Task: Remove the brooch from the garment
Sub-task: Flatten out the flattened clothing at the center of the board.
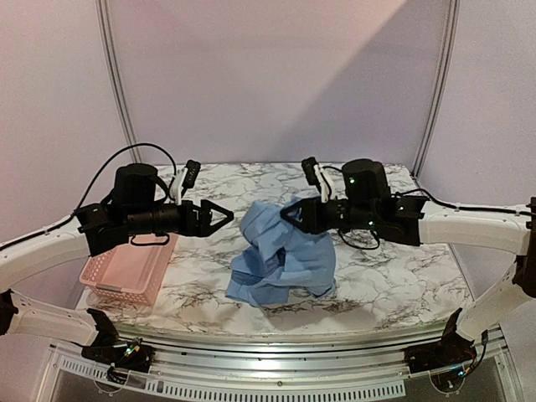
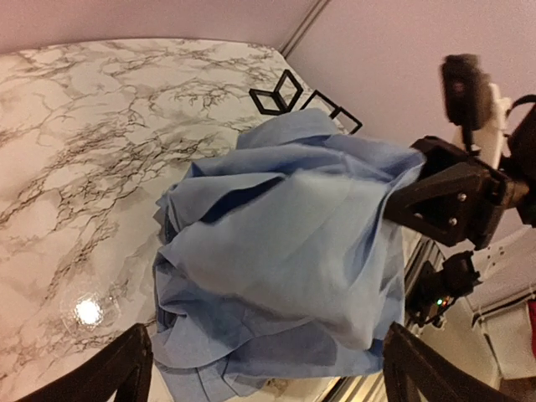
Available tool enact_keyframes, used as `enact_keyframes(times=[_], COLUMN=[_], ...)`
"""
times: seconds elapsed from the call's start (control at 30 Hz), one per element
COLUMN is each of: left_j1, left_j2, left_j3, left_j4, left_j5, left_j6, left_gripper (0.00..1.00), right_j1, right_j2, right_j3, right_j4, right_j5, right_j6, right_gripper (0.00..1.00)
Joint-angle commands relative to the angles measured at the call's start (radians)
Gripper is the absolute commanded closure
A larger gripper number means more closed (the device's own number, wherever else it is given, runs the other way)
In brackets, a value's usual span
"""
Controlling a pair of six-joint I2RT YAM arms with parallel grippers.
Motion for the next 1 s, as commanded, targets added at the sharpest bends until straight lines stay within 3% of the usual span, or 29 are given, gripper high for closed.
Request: enact_keyframes(times=[0.0,0.27,0.33,0.47,0.6,0.83,0.97], left_j1=[-0.013,-0.117,-0.136,-0.169,-0.216,-0.263,-0.272], left_j2=[0.029,0.112,0.129,0.166,0.182,0.147,0.203], left_j3=[-0.052,-0.085,-0.082,-0.062,-0.013,0.083,0.172], left_j4=[0.131,0.153,0.155,0.215,0.145,0.044,0.016], left_j5=[0.043,-0.027,-0.050,-0.074,-0.165,-0.313,-0.301], left_j6=[-0.041,-0.070,-0.078,-0.089,-0.031,0.079,0.106], left_gripper=[0.01,0.00,0.01,0.00,0.00,0.01,0.00], right_j1=[0.065,0.072,0.065,0.027,-0.004,-0.032,-0.030], right_j2=[0.024,-0.130,-0.167,-0.184,-0.186,-0.246,-0.281], right_j3=[-0.012,-0.038,-0.044,-0.055,-0.115,-0.262,-0.347], right_j4=[-0.044,-0.169,-0.202,-0.245,-0.219,-0.161,-0.102], right_j5=[-0.018,0.307,0.382,0.407,0.367,0.203,0.074], right_j6=[0.072,0.080,0.093,0.124,0.157,0.205,0.235], right_gripper=[0.53,0.07,0.01,0.01,0.01,0.01,0.10])
